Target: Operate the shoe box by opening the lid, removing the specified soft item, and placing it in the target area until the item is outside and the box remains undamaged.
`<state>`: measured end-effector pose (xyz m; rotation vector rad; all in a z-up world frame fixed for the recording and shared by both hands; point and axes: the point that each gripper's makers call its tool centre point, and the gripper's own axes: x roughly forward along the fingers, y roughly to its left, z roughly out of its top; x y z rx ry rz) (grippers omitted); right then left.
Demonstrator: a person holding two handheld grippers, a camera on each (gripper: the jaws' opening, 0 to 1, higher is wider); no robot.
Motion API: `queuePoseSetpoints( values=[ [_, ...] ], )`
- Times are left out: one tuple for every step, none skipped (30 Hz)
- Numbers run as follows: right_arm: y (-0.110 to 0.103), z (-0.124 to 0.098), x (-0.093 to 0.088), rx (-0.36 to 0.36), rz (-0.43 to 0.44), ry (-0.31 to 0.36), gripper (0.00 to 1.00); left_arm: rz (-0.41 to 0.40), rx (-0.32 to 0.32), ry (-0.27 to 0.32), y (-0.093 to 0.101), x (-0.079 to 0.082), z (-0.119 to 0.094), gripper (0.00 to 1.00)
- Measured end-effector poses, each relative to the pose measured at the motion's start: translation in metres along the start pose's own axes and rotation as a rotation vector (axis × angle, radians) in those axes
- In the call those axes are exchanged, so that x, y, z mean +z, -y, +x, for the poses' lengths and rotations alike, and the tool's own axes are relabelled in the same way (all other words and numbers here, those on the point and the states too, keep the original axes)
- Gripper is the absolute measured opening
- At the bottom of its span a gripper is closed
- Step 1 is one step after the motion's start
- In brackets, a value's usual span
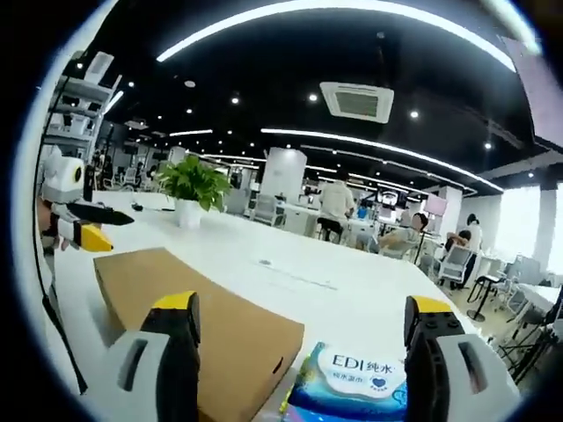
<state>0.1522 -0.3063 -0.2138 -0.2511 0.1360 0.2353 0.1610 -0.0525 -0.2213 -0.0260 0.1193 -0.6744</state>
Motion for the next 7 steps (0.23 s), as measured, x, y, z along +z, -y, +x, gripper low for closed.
queuePoseSetpoints(
  values=[
    [-0.0006, 0.0000, 0.0032, 0.001, 0.003, 0.023, 1.00, -0.008, -0.009, 0.013, 0.0016, 0.0022, -0.0003, 0.92],
    [-0.0014, -0.0019, 0.0060, 0.002, -0.010, 0.041, 1.00, -0.008, -0.011, 0.029, 0.0022, 0.0047, -0.0007, 0.91],
    [-0.0008, -0.0030, 0.0091, -0.003, -0.032, 0.055, 1.00, 0.002, -0.010, 0.035, 0.0031, 0.0068, -0.0003, 0.90],
    [-0.0009, -0.0034, 0.0090, -0.002, -0.030, 0.051, 1.00, 0.006, -0.011, 0.037, 0.0035, 0.0076, -0.0001, 0.90],
    [-0.0004, -0.0033, 0.0091, 0.001, -0.021, 0.048, 1.00, 0.005, -0.011, 0.036, 0.0045, 0.0082, 0.0006, 0.90],
    [0.0000, -0.0033, 0.0102, 0.001, -0.017, 0.051, 1.00, 0.003, -0.008, 0.030, 0.0046, 0.0074, 0.0010, 0.90],
    [0.0006, -0.0036, 0.0108, 0.000, -0.010, 0.051, 1.00, 0.000, -0.006, 0.024, 0.0044, 0.0059, 0.0011, 0.90]
  ],
)
